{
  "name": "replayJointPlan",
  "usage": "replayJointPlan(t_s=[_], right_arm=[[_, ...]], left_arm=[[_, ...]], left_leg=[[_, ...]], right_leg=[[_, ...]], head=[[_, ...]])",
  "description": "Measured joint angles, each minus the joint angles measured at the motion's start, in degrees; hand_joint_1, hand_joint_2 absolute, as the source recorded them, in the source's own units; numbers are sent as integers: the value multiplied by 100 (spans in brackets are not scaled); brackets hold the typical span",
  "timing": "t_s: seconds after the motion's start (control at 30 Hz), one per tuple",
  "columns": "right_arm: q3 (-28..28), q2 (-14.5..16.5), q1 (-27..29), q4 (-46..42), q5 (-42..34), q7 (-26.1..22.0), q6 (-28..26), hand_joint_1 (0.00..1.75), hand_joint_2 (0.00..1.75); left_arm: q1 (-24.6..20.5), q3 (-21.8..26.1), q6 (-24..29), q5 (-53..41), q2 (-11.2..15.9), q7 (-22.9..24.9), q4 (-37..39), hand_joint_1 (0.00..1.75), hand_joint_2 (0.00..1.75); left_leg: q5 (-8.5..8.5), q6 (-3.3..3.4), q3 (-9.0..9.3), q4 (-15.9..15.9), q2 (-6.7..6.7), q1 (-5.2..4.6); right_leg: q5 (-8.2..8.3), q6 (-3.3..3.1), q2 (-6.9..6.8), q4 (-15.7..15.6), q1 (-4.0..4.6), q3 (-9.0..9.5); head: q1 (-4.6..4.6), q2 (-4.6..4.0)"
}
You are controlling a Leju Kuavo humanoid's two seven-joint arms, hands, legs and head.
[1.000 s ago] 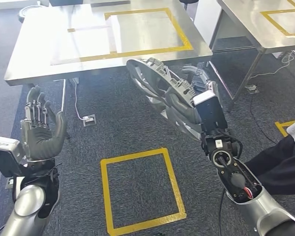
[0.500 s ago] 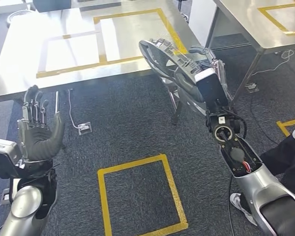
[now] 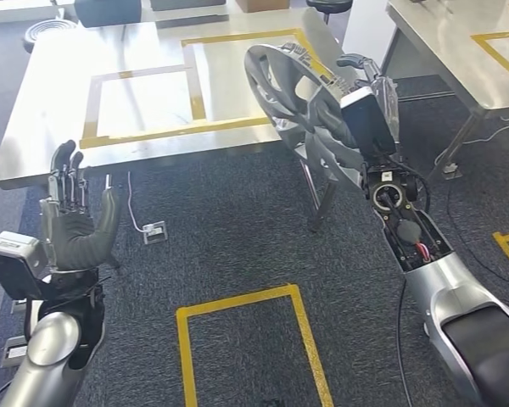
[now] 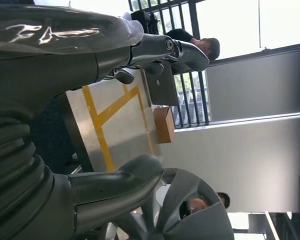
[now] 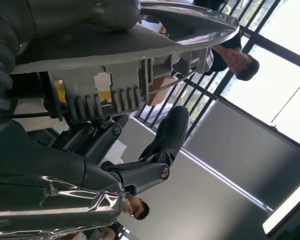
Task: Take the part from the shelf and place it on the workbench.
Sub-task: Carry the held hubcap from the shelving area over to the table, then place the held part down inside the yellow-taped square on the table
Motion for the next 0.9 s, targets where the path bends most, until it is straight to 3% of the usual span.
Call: replayJointPlan(t_s=[0.03, 0.07, 0.1, 0.13, 0.23, 0.27, 0.3, 0.37, 0.43, 0.47, 0.5, 0.57, 0.6, 0.63, 0.7, 0.77, 0.8, 0.9], right_arm=[[3, 10, -112, 148, -2, -63, -19, 175, 175], [3, 20, -230, 301, -7, -123, -42, 175, 175], [5, 33, -341, 442, -13, -166, -62, 175, 175], [5, 45, -435, 567, -18, -196, -78, 175, 175], [5, 93, -667, 859, -2, -265, -126, 175, 175], [8, 116, -753, 967, 11, -300, -147, 175, 175], [10, 140, -847, 1083, 22, -341, -169, 175, 175], [11, 181, -1040, 1343, 26, -434, -209, 175, 175], [11, 218, -1196, 1608, 21, -505, -226, 175, 175], [11, 234, -1253, 1732, 19, -524, -228, 175, 175], [11, 250, -1304, 1852, 19, -537, -232, 175, 175], [13, 285, -1399, 2073, 27, -558, -250, 175, 175], [17, 304, -1454, 2186, 45, -577, -273, 175, 175], [24, 324, -1511, 2287, 68, -595, -297, 175, 175], [38, 350, -1621, 2461, 114, -625, -334, 175, 175], [45, 361, -1721, 2593, 129, -633, -347, 175, 175], [50, 368, -1764, 2651, 131, -642, -351, 175, 175], [59, 382, -1815, 2828, 133, -659, -357, 175, 175]], left_arm=[[-9, 0, -8, 0, -5, -10, 13, 0, 175], [-18, 0, -16, 1, -12, -18, 28, 0, 175], [-32, 0, -21, 1, -17, -26, 42, 0, 175], [-42, 0, -22, 1, -23, -31, 57, 0, 175], [-74, 0, -27, -1, -39, -45, 84, 0, 175], [-92, 0, -29, -1, -40, -51, 89, 0, 175], [-109, 0, -30, -1, -41, -59, 96, 0, 175], [-121, 0, -32, 0, -42, -69, 116, 0, 175], [-110, 0, -32, -1, -42, -71, 145, 0, 175], [-108, 0, -32, -2, -42, -71, 157, 0, 175], [-107, 0, -34, -2, -41, -71, 166, 0, 175], [-109, 0, -49, -2, -39, -71, 175, 0, 175], [-111, 0, -63, -3, -38, -71, 178, 0, 175], [-113, 0, -77, -4, -38, -72, 180, 0, 175], [-121, 0, -93, -12, -43, -74, 185, 0, 175], [-130, 0, -98, -19, -52, -79, 186, 0, 175], [-134, 0, -101, -20, -60, -80, 187, 0, 175], [-124, 0, -116, -20, -79, -79, 203, 0, 175]], left_leg=[[-74, -16, 65, 17, -7, -2], [-142, -38, 122, 47, -17, -6], [-200, -67, 148, 76, -28, -12], [-241, -101, 159, 107, -37, -18], [-310, -194, 145, 241, -39, -22], [-339, -219, 49, 415, -28, -20], [-398, -249, -135, 708, -15, -9], [-594, -294, -701, 1494, 11, 19], [-694, -321, -1145, 1900, 28, 36], [-591, -317, -1212, 1795, 32, 35], [-352, -298, -1169, 1471, 34, 27], [282, -205, -926, 555, 34, -23], [475, -161, -814, 210, 34, -50], [559, -121, -744, 12, 32, -76], [480, -51, -645, -94, 36, -82], [448, 12, -497, -162, 42, -61], [429, 31, -420, -177, 42, -52], [298, 49, -247, -182, 35, -40]], right_leg=[[349, -7, -5, -401, -7, 85], [600, -17, -9, -765, -1, 163], [787, -47, -9, -1012, 11, 244], [861, -86, -8, -1139, 28, 295], [780, -211, -4, -1179, 30, 434], [758, -242, -4, -1191, 17, 478], [731, -268, -4, -1199, 6, 522], [652, -302, -4, -1201, 9, 590], [552, -304, 0, -1202, 12, 693], [498, -300, 2, -1202, 13, 763], [440, -295, 3, -1205, 13, 839], [325, -272, 17, -1211, 12, 976], [272, -244, 32, -1219, 14, 1021], [230, -212, 47, -1233, 12, 1060], [200, -133, 63, -1240, 15, 1133], [135, -95, 37, -1073, 11, 1111], [56, -85, 24, -842, 6, 1002], [-313, -28, 12, 251, -2, 344]], head=[[27, 0], [39, 0], [47, 0], [48, -1], [40, -1], [19, 0], [-7, 0], [-70, 0], [-113, 0], [-137, 0], [-161, 0], [-204, 0], [-216, 0], [-223, 0], [-232, 0], [-211, 0], [-193, 0], [-131, 0]])
